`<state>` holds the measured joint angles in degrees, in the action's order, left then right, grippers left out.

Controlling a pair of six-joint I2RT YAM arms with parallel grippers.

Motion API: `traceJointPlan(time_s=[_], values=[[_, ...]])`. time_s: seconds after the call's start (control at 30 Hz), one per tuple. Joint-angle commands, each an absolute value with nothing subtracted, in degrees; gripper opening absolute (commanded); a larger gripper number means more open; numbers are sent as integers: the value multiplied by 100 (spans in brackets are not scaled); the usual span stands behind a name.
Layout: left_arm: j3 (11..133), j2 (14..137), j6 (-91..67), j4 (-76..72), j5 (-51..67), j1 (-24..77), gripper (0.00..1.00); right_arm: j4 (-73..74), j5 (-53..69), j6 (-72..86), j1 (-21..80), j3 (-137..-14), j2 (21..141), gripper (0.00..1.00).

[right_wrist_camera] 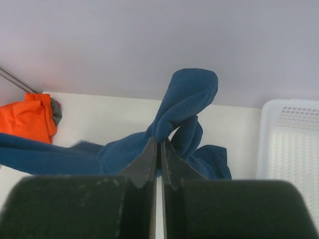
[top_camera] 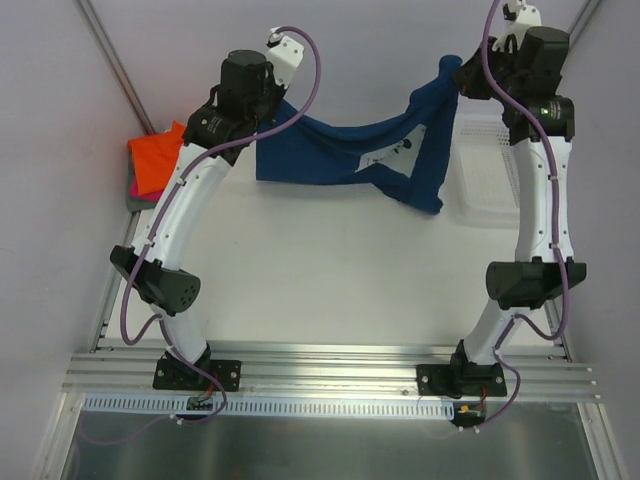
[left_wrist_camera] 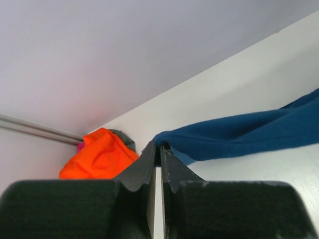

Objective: Fold and stack the t-shirts
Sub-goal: Flatten out the tshirt

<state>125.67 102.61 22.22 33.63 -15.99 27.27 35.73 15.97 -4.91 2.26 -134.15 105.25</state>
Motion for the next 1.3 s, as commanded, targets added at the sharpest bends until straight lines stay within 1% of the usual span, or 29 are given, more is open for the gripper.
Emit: traceJointPlan(time_s=[0.0,0.27,0.53,0.57,0.67,0.77,0.97,1.13,1.27], values=[[12858,9818,2566,3129,-1898,2681,0,3182,1784,-528,255,-13360,9748,1],[12788,9124,3154,2708,-2188,2663,0,3120,1872,-659,246,-12622,8509,0],[13192,8667,3708,2426,-2312,2663,0,3006,2127,-659,281,-11998,7270,0],[13218,8570,3770,2417,-2312,2663,0,2823,2110,-677,281,-11736,6921,0],[13192,8342,3832,2408,-2303,2663,0,2339,1943,-668,290,-11330,6382,0],[13175,8166,3920,2408,-2338,2663,0,2662,1793,-598,290,-11776,6258,0],[13332,7998,4016,2312,-2320,2611,0,2479,1732,-817,264,-12287,6117,0],[13473,7981,4017,2241,-2294,2593,0,2399,1793,-800,202,-12445,6118,0],[13448,7805,4025,2232,-2268,2540,0,2522,1863,-686,53,-12183,5810,0]])
